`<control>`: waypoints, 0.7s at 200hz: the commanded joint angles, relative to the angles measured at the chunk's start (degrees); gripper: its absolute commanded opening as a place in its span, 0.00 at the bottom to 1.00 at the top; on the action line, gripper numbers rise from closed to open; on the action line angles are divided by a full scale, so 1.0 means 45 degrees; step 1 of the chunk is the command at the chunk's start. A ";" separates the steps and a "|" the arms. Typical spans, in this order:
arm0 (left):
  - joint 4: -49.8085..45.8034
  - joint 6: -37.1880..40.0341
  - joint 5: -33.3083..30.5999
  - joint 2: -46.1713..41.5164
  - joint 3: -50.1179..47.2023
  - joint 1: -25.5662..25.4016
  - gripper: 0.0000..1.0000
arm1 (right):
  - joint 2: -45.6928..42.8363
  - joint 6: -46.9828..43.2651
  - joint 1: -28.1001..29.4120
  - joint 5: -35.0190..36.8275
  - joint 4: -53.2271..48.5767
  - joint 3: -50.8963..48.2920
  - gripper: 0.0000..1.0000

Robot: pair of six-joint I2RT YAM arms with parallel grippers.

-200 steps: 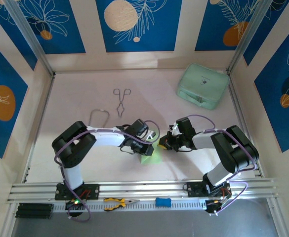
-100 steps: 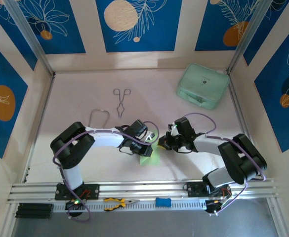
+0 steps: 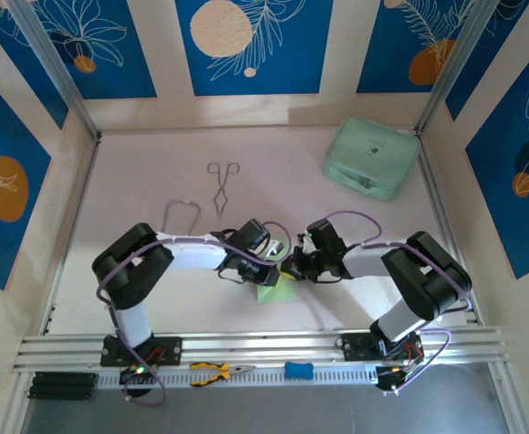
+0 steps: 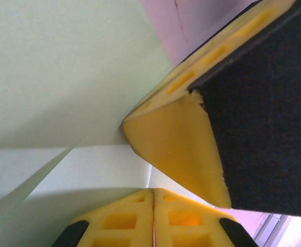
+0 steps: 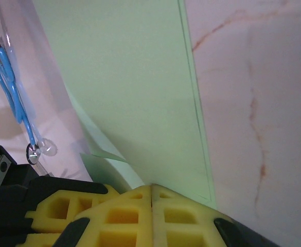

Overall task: Fold a paper plane with a square sheet of paper (pick it up from the middle)
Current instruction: Fold the triangle a second time at the center of the table.

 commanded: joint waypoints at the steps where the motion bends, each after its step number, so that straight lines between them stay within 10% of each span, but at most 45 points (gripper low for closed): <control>1: -0.0633 0.0128 -0.0067 -0.0473 -0.0224 -0.0008 0.09 | 0.0383 0.0145 -0.0235 0.0793 -0.0294 -0.0444 0.00; 140: -0.1861 0.0689 -0.0484 -0.1353 -0.1467 -0.0008 0.11 | 0.0379 -0.0143 -0.0534 0.0605 -0.0484 -0.0411 0.00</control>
